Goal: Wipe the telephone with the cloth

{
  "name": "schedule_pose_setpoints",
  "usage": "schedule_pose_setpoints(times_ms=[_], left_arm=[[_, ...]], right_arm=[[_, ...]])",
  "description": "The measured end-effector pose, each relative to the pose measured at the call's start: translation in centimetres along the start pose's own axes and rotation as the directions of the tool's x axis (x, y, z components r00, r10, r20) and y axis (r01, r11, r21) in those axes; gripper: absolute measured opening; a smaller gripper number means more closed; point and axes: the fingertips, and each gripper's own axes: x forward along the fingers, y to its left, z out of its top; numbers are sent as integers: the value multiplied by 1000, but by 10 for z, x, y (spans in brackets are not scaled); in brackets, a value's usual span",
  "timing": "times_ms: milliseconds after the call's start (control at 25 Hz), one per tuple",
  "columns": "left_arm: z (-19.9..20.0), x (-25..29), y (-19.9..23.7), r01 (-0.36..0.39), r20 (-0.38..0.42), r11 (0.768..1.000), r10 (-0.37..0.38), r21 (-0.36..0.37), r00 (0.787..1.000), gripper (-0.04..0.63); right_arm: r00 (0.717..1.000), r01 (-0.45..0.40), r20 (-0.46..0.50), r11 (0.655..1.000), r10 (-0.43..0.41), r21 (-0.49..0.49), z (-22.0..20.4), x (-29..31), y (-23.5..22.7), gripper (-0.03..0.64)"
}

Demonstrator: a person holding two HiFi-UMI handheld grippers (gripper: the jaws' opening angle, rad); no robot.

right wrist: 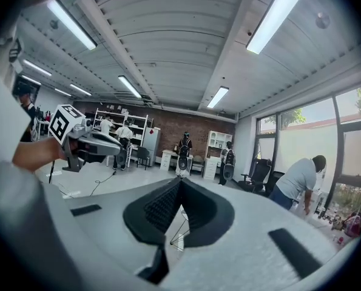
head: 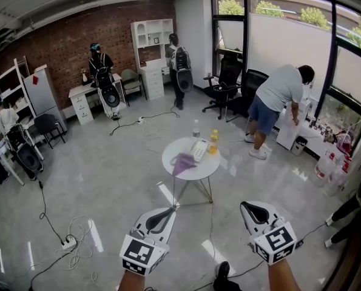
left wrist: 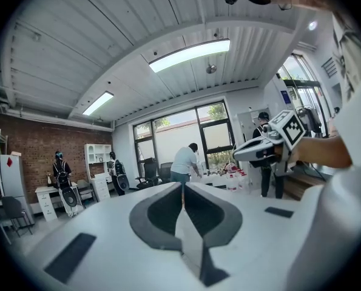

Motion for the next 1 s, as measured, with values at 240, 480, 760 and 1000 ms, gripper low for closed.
schedule_pose_setpoints(times_ms=[240, 480, 760, 1000], left_arm=[[-17, 41, 27, -62, -70, 998, 62, 8, 996, 15], [-29, 116, 58, -119, -99, 993, 117, -10, 988, 15], [-27, 192, 81, -159, -148, 987, 157, -5, 976, 14], [-31, 254, 99, -166, -177, 986, 163, -3, 971, 14]], right_arm=[[999, -37, 21, 999, 36, 21, -10, 58, -51, -8], [993, -114, 27, 993, 114, 23, -25, 129, -108, -8], [981, -195, 27, 980, 194, 35, -34, 195, -169, -8], [976, -219, 17, 974, 218, 59, -53, 236, -216, -8]])
